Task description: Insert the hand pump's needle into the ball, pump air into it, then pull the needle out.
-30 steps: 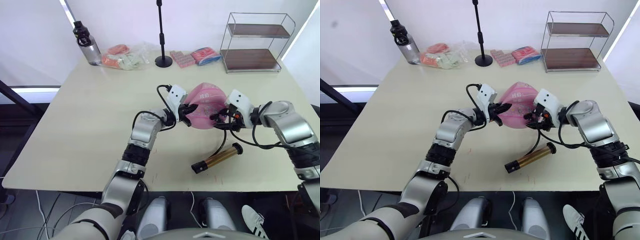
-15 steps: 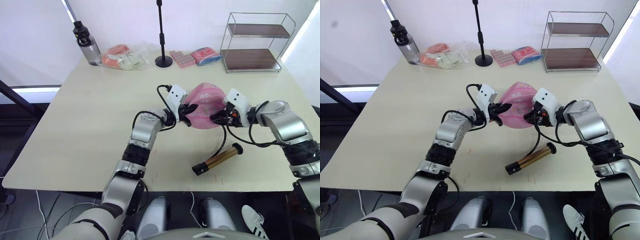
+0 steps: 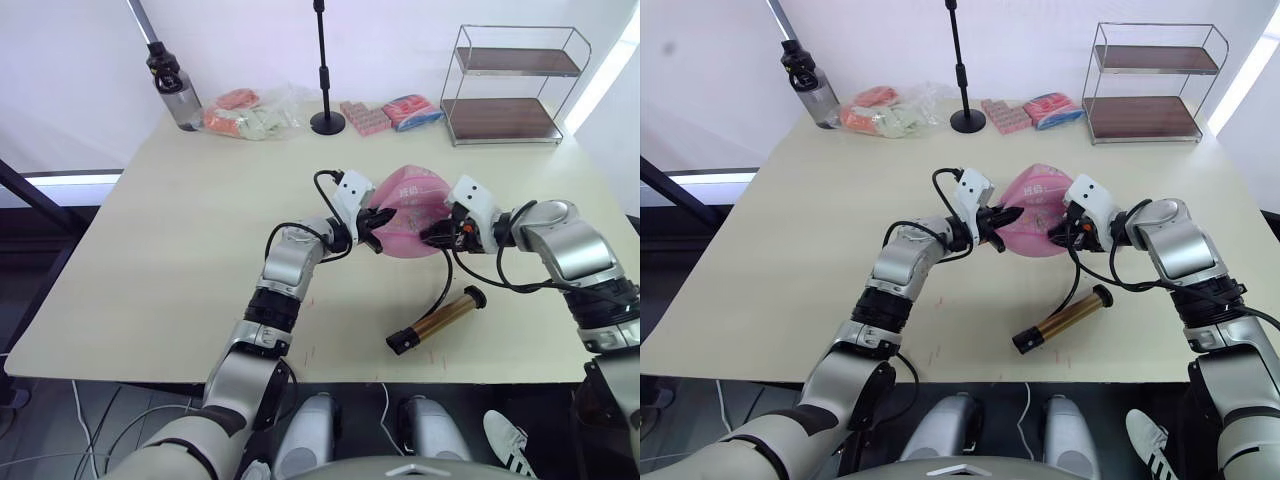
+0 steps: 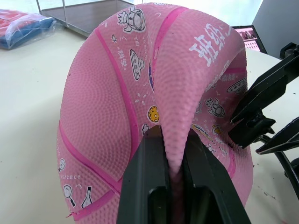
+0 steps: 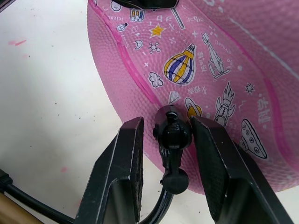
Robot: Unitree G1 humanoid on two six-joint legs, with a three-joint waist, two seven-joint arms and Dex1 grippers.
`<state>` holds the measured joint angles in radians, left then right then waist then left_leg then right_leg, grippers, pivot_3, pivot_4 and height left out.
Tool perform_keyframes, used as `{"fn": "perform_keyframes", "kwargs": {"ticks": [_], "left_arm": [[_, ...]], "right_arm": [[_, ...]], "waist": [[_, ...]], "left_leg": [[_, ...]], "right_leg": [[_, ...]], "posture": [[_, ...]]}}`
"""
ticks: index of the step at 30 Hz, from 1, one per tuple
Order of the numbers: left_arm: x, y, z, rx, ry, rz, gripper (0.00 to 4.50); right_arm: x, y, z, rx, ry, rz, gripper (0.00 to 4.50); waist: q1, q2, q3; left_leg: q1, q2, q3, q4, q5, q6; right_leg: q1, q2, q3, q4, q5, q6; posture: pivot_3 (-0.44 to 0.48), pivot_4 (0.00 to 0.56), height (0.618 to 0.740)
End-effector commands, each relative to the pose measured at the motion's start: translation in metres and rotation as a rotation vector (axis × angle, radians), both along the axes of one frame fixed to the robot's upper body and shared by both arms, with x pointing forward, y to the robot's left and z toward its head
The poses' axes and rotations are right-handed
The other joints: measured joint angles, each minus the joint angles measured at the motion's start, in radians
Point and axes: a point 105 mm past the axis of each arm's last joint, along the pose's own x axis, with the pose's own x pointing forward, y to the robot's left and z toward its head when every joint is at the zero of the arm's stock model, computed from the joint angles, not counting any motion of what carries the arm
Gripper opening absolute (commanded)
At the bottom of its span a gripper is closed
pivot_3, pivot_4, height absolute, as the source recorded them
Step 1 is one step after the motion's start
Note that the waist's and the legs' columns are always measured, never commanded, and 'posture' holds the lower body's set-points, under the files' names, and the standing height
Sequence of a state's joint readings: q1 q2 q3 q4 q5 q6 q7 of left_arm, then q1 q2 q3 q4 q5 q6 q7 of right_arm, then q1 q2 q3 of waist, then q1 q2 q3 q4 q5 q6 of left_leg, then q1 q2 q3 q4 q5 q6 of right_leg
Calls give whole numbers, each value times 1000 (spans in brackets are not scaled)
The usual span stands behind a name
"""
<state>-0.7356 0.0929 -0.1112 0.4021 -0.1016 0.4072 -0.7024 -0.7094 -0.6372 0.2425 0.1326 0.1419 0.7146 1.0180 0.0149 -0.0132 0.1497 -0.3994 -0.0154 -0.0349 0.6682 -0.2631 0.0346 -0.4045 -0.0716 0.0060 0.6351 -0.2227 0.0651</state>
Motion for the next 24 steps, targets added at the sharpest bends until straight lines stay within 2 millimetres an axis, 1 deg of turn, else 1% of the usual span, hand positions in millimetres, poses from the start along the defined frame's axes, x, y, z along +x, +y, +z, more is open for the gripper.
{"fn": "perform_keyframes", "kwargs": {"ticks": [1,4,8,12,16,18,22,24], "left_arm": [[-9,-7,-29,46,97,-31,0],[-9,-7,-29,46,98,-30,0],[-9,-6,-30,47,100,-29,0],[-9,-6,-30,47,101,-29,0],[-9,-8,-29,46,101,-31,0],[-9,-8,-29,45,102,-32,0],[-9,-9,-29,40,104,-29,0],[-8,-9,-29,37,106,-27,0]], "right_arm": [[2,0,16,-7,-56,21,392],[2,2,17,-11,-61,29,388],[3,8,25,-50,-102,54,388],[5,11,25,-185,-161,98,388],[7,19,24,-274,-195,140,388],[8,21,21,-312,-202,156,388],[11,21,3,-444,-209,205,388],[11,20,-4,-476,-194,209,388]], "waist": [[0,0,0],[0,0,0],[0,0,0],[-1,0,0],[-1,0,0],[-1,0,0],[-2,0,0],[-2,0,0]], "left_leg": [[0,0,0,0,0,0],[0,0,0,0,0,0],[0,0,0,0,0,0],[0,0,0,0,0,0],[0,0,0,0,0,0],[0,0,0,0,0,0],[1,0,0,1,0,0],[2,0,0,1,0,0]], "right_leg": [[0,0,0,0,0,0],[0,0,0,0,0,0],[0,0,0,0,0,0],[0,0,0,1,0,0],[0,0,0,1,0,0],[0,0,0,1,0,0],[0,0,0,2,0,0],[0,0,0,2,0,0]], "posture": [[0,150,740],[0,150,740],[0,150,740],[0,150,740],[0,150,740],[0,150,740],[0,150,740],[0,150,740]]}}
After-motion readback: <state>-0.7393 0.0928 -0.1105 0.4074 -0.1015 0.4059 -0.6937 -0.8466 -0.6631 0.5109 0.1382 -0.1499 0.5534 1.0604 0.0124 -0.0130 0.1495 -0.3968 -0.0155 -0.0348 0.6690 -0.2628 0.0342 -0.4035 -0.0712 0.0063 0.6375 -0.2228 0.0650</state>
